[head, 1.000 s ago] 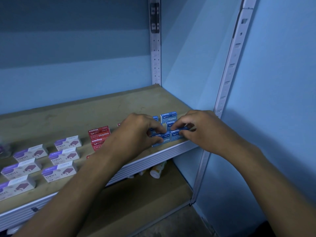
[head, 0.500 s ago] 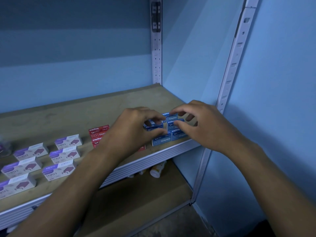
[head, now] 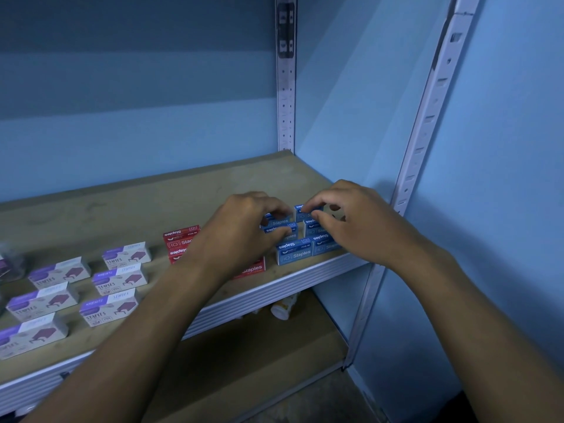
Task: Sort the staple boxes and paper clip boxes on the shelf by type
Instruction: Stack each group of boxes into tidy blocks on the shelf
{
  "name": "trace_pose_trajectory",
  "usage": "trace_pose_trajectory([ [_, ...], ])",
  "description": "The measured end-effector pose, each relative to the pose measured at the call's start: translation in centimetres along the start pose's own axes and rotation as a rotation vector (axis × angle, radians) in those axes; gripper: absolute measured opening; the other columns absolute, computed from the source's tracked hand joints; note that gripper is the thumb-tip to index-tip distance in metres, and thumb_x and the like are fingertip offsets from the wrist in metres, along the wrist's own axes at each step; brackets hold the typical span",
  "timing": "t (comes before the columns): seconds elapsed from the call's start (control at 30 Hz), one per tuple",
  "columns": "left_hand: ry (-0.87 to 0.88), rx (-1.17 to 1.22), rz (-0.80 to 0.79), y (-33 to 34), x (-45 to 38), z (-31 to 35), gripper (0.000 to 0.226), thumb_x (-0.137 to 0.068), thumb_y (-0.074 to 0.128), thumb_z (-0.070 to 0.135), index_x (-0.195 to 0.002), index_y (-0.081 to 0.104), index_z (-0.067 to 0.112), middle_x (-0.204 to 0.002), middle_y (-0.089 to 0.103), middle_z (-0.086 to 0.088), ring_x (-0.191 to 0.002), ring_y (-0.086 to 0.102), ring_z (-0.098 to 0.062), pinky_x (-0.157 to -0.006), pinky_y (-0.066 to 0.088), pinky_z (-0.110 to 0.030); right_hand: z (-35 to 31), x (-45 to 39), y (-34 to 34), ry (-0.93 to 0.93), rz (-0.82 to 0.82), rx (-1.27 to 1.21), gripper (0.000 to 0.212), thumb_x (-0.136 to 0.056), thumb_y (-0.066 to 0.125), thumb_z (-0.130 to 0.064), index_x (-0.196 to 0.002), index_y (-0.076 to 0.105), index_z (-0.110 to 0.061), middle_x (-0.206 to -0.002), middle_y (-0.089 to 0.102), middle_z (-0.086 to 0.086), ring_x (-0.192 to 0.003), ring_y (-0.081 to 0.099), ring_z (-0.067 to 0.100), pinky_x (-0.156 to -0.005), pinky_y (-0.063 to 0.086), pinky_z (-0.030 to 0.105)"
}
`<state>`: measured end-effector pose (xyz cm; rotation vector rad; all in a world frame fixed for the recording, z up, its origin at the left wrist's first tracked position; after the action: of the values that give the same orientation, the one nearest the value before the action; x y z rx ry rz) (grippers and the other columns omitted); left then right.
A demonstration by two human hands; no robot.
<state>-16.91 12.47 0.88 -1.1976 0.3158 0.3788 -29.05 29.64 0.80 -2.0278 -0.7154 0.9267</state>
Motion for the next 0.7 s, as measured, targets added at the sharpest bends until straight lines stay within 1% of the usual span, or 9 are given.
trace_pose_trajectory([
  [0.1,-0.003,0.014,-0.011,0.0,-0.2,-0.1,0.033,-0.083,0.076,0.029,-0.116,0.071,0.028,-0.105,0.070,0.012,-0.087,0.062,-0.001,-0.081,0.056,-0.024,0.0,-0.2,0.2,0.006,-0.022,0.020,0.018,-0.098,0.058,-0.030,-0.104,0.073,-0.038,-0.103,0.057,-0.013,-0.096,0.054,0.007,-0.081,0.046,0.028],
  [0.23,-0.010,0.028,-0.022,0.3,-0.4,-0.3,0.032,-0.082,0.077,0.027,-0.114,0.072,0.027,-0.106,0.072,0.010,-0.086,0.063,0.000,-0.082,0.057,-0.025,0.1,-0.4,0.3,0.009,-0.028,0.014,0.017,-0.097,0.061,-0.029,-0.102,0.076,-0.036,-0.101,0.061,-0.014,-0.091,0.057,0.006,-0.081,0.050,0.027],
  [0.3,-0.014,0.027,-0.022,0.5,-0.5,-0.4,0.030,-0.082,0.077,0.027,-0.112,0.073,0.028,-0.105,0.072,0.011,-0.085,0.062,0.002,-0.081,0.055,-0.022,0.2,-0.4,0.4,0.014,-0.034,0.011,0.016,-0.095,0.064,-0.028,-0.101,0.077,-0.036,-0.102,0.063,-0.014,-0.090,0.058,0.005,-0.080,0.051,0.025],
  [0.37,-0.017,0.026,-0.023,0.8,-0.6,-0.5,0.028,-0.082,0.078,0.026,-0.109,0.075,0.029,-0.105,0.073,0.013,-0.084,0.060,0.004,-0.079,0.050,-0.016,0.4,-0.5,0.4,0.020,-0.037,0.005,0.016,-0.094,0.066,-0.027,-0.101,0.077,-0.037,-0.102,0.066,-0.014,-0.090,0.059,0.004,-0.079,0.050,0.022],
  [0.43,-0.020,0.017,-0.023,0.9,-0.6,-0.7,0.028,-0.081,0.078,0.026,-0.109,0.075,0.029,-0.105,0.074,0.013,-0.082,0.058,0.005,-0.076,0.045,-0.011,0.6,-0.5,0.4,0.034,-0.040,-0.004,0.016,-0.092,0.069,-0.026,-0.101,0.077,-0.037,-0.100,0.067,-0.017,-0.087,0.060,0.001,-0.074,0.046,0.016],
  [0.5,-0.016,0.013,-0.025,1.0,-0.7,-0.7,0.029,-0.081,0.078,0.026,-0.110,0.075,0.030,-0.105,0.074,0.013,-0.083,0.059,0.005,-0.077,0.045,-0.011,0.7,-0.6,0.5,0.050,-0.039,-0.008,0.018,-0.090,0.072,-0.024,-0.101,0.078,-0.038,-0.095,0.065,-0.021,-0.084,0.058,-0.004,-0.071,0.043,0.014],
  [0.57,-0.010,0.018,-0.029,1.0,-0.8,-0.7,0.029,-0.081,0.078,0.026,-0.110,0.075,0.030,-0.105,0.074,0.012,-0.085,0.061,0.003,-0.080,0.049,-0.015,0.8,-0.7,0.5,0.060,-0.030,-0.005,0.020,-0.089,0.073,-0.023,-0.100,0.078,-0.038,-0.088,0.061,-0.026,-0.080,0.057,-0.007,-0.072,0.044,0.017],
  [0.7,0.005,0.020,-0.029,0.9,-0.9,-0.7,0.028,-0.082,0.077,0.025,-0.110,0.075,0.029,-0.105,0.075,0.011,-0.088,0.063,0.001,-0.084,0.052,-0.019,0.6,-0.8,0.5,0.057,-0.025,-0.003,0.020,-0.089,0.073,-0.022,-0.098,0.079,-0.038,-0.081,0.058,-0.029,-0.079,0.057,-0.006,-0.077,0.052,0.025],
])
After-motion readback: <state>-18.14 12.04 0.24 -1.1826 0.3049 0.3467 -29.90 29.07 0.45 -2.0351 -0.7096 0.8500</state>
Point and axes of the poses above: each hand's wrist, its own x-axis away from the middle knuckle, its own y-axis out of the palm, z = x × y, the point moved 1 cm from there along -x, towards the middle knuckle
